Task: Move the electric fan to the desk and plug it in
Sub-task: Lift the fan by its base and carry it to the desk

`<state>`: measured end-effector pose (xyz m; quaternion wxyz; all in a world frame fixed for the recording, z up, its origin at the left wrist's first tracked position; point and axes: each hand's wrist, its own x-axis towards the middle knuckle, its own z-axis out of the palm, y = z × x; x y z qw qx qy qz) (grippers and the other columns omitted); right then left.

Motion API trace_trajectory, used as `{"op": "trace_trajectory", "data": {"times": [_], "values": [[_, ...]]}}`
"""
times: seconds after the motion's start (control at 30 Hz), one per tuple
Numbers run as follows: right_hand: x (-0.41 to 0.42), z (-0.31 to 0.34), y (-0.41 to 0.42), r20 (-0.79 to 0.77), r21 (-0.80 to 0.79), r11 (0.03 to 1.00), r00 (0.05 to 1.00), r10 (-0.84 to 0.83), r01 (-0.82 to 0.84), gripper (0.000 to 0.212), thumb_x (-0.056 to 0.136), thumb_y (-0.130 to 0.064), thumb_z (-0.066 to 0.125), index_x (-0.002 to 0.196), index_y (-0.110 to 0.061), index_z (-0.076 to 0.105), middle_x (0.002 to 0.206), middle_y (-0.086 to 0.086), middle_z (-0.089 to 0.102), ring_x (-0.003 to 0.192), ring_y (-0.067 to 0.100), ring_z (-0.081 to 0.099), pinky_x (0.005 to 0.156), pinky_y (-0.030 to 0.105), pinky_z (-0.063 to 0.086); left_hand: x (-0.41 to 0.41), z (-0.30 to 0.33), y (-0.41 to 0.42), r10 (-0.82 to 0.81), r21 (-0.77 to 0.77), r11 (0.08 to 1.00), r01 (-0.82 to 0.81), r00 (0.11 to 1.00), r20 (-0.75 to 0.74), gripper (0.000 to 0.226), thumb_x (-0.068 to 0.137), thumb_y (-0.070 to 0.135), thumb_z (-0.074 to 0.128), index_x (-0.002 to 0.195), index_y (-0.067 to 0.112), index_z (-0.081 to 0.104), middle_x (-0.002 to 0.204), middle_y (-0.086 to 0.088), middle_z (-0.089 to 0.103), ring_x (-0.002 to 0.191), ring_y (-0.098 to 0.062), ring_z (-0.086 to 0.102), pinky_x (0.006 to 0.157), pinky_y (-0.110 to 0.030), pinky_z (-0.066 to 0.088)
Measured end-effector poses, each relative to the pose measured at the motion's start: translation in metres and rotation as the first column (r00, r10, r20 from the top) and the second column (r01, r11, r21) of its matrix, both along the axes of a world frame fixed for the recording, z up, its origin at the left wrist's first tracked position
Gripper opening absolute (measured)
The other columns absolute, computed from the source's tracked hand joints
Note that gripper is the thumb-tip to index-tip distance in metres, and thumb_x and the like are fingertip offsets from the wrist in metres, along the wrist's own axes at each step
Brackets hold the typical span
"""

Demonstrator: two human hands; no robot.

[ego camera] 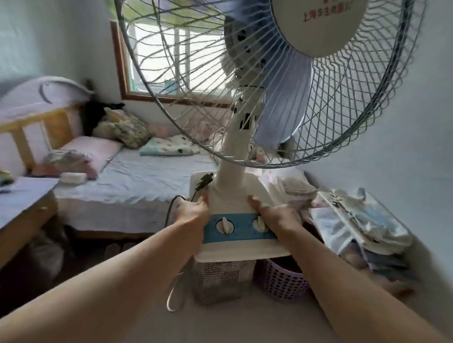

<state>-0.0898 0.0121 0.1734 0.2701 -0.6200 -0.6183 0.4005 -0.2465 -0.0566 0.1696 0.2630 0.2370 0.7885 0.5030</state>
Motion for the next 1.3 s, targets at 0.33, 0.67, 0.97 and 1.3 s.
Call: {"op": "trace_trajectory", "data": {"times": [0.33,0.67,0.97,1.3], "values": [[-0.190,-0.005,-0.055,-0.043,-0.024,0.966,0.966,0.257,-0.258,0.088,0.063,-0.075,0.064,0.117,-0.005,0.064,0.118,0.014,0.065,0.099,0.028,0.062,0.088,0.029,0.048,-0.170,0.002,-0.091,0.285,-0.002,0.958,-0.285,0.958,0.026,0.064,0.092,0.047,0.047,0.138,0.003,0.041,0.135,-0.019,0.053,0.122,-0.034,0.053,0.103,-0.039,0.042],[-0.356,-0.008,-0.091,-0.048,-0.071,0.848,0.851,0.524,-0.526,0.082,0.057,-0.076,0.067,0.106,-0.010,0.067,0.112,0.012,0.067,0.103,0.030,0.064,0.097,0.039,0.050,-0.286,-0.006,-0.160,0.607,0.127,0.765,-0.632,0.772,0.190,0.085,0.061,0.070,0.049,0.122,0.010,0.051,0.117,-0.016,0.062,0.104,-0.038,0.060,0.094,-0.053,0.048],[-0.538,-0.053,-0.077,-0.046,-0.085,0.645,0.650,0.759,-0.760,0.120,0.014,-0.097,0.053,0.103,-0.020,0.069,0.102,0.007,0.071,0.093,0.028,0.069,0.091,0.040,0.054,-0.389,-0.017,-0.184,0.815,0.154,0.524,-0.837,0.546,0.192,0.060,0.086,0.048,0.053,0.124,0.001,0.053,0.110,-0.016,0.063,0.091,-0.030,0.058,0.072,-0.034,0.040],[-0.642,-0.048,-0.129,0.033,-0.087,0.420,0.419,0.907,-0.903,0.084,0.064,-0.078,0.057,0.113,-0.010,0.063,0.109,0.011,0.067,0.093,0.027,0.062,0.077,0.032,0.049,-0.481,-0.032,-0.226,0.933,0.084,0.334,-0.939,0.342,0.108,0.057,0.091,0.040,0.050,0.131,0.000,0.046,0.130,-0.024,0.056,0.119,-0.038,0.053,0.098,-0.043,0.043]]}}
